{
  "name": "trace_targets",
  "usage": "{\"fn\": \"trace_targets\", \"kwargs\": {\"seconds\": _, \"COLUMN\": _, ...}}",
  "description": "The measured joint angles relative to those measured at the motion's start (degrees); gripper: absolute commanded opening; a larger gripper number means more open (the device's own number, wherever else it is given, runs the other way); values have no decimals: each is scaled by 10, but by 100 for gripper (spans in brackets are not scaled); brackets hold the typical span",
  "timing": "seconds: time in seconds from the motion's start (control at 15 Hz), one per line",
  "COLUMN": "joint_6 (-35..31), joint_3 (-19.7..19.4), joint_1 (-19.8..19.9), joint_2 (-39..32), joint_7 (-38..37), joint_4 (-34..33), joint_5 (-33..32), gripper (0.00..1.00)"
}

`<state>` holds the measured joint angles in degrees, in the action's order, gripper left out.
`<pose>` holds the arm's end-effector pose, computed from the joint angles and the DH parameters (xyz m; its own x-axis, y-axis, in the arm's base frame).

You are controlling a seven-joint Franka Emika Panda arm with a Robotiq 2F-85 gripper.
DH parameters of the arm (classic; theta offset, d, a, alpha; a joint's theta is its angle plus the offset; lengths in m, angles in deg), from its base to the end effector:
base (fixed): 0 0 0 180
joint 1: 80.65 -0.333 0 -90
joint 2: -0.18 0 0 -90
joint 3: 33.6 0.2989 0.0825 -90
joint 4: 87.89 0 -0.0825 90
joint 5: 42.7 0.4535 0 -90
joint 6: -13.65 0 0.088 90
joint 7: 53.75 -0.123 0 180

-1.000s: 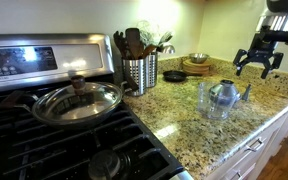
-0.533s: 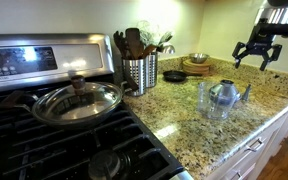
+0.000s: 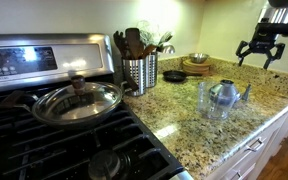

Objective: Put the blade in the clear bowl and then cover the bowl with the grey lid

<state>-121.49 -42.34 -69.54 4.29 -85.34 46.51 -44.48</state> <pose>0.5250 -0.1896 0.2911 0.6367 -0.7672 0.0780 -0.7674 -0.6403 -0.0329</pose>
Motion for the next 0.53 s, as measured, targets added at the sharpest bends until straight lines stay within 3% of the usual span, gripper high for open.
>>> {"fn": "trace_targets", "kwargs": {"seconds": 0.53, "joint_6": 0, "joint_3": -2, "joint_1": 1, "joint_2": -30, "joint_7": 0, "joint_4": -7, "joint_5": 11, "gripper": 100}}
